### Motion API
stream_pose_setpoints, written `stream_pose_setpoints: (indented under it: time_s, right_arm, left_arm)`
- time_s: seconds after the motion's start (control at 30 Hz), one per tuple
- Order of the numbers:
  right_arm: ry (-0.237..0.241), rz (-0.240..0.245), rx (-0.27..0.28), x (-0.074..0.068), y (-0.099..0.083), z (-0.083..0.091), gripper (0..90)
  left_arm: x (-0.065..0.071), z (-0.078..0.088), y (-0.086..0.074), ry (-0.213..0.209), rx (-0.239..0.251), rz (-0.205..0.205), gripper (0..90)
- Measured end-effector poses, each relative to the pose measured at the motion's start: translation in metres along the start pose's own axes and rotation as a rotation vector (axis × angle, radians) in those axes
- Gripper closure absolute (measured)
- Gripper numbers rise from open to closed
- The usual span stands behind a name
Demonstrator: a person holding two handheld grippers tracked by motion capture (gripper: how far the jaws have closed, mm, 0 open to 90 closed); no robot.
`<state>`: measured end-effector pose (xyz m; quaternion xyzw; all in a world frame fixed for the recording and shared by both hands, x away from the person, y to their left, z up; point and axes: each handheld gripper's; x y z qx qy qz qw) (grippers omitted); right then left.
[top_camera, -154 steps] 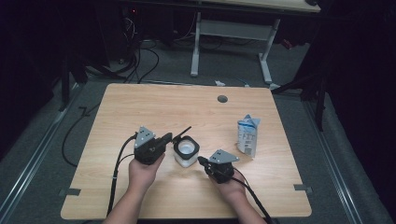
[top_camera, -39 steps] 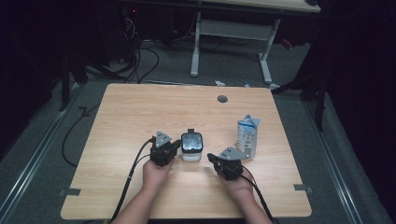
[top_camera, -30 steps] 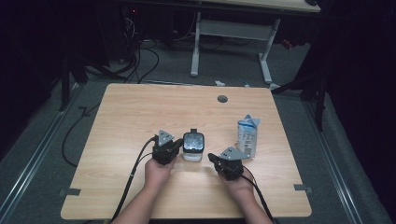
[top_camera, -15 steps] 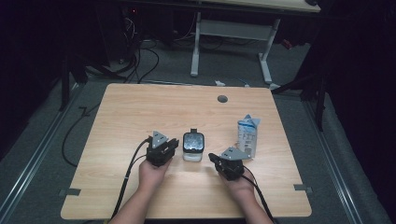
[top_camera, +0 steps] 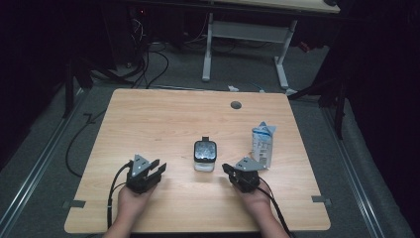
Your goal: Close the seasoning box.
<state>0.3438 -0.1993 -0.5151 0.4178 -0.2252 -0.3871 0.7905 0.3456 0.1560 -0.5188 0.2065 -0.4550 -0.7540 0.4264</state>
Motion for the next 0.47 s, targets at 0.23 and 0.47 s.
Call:
stream_pose_setpoints:
  time_s: [0.23,0.47]
  right_arm:
    - [-0.032,-0.012,-0.008,0.006,-0.007,0.010,84.1]
    - [-0.056,-0.039,-0.006,0.012,-0.010,0.015,81.9]
  left_arm:
    - [-0.009,0.024,-0.012,0.041,-0.025,0.003,53.5]
    - [-0.013,0.021,-0.012,0.044,-0.040,0.010,48.5]
Point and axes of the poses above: each handheld gripper's, and its own axes: z roughly backward along the jaws, y roughly out of its top, x roughly to its right
